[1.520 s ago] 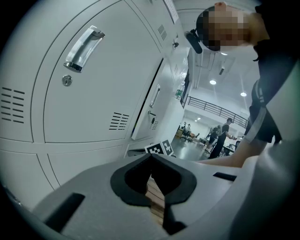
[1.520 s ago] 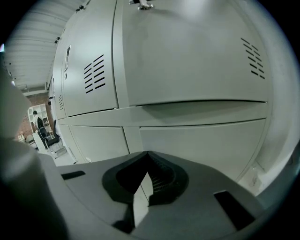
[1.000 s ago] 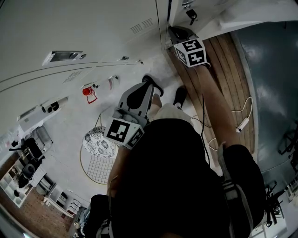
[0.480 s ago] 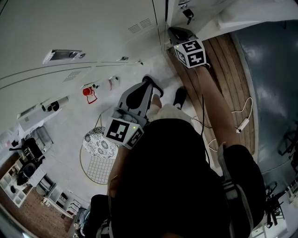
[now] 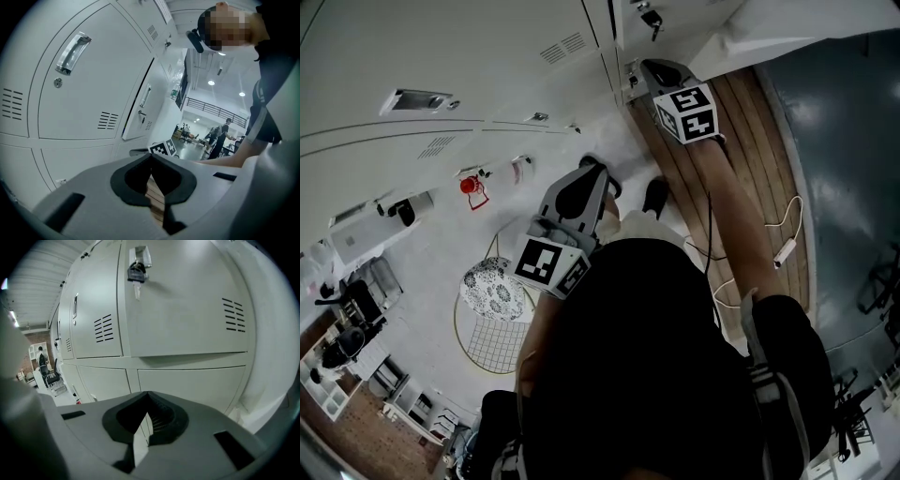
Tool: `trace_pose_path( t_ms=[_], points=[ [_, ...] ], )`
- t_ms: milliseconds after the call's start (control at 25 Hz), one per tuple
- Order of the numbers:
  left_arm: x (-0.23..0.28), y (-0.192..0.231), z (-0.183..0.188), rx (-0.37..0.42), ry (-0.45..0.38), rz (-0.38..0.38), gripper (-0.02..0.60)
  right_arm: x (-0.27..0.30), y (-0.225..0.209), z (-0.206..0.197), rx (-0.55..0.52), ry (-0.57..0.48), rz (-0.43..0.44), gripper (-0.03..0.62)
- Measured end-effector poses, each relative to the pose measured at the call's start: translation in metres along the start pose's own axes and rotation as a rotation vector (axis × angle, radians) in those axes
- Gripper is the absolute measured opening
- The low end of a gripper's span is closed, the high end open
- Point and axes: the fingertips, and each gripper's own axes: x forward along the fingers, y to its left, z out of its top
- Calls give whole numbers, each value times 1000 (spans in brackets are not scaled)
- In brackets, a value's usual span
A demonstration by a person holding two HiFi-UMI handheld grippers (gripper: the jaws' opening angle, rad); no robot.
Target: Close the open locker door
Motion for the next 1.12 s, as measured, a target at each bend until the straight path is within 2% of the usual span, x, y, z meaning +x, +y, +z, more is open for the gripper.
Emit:
trace_pose_path(
  t_ms=[840, 1120],
  points=[
    [8, -88, -13, 28, -45, -27, 17, -124, 8, 2, -28, -82, 12, 2],
    [3, -109, -19, 33, -58, -11, 17, -159, 16, -2, -12, -104, 31, 2]
  ],
)
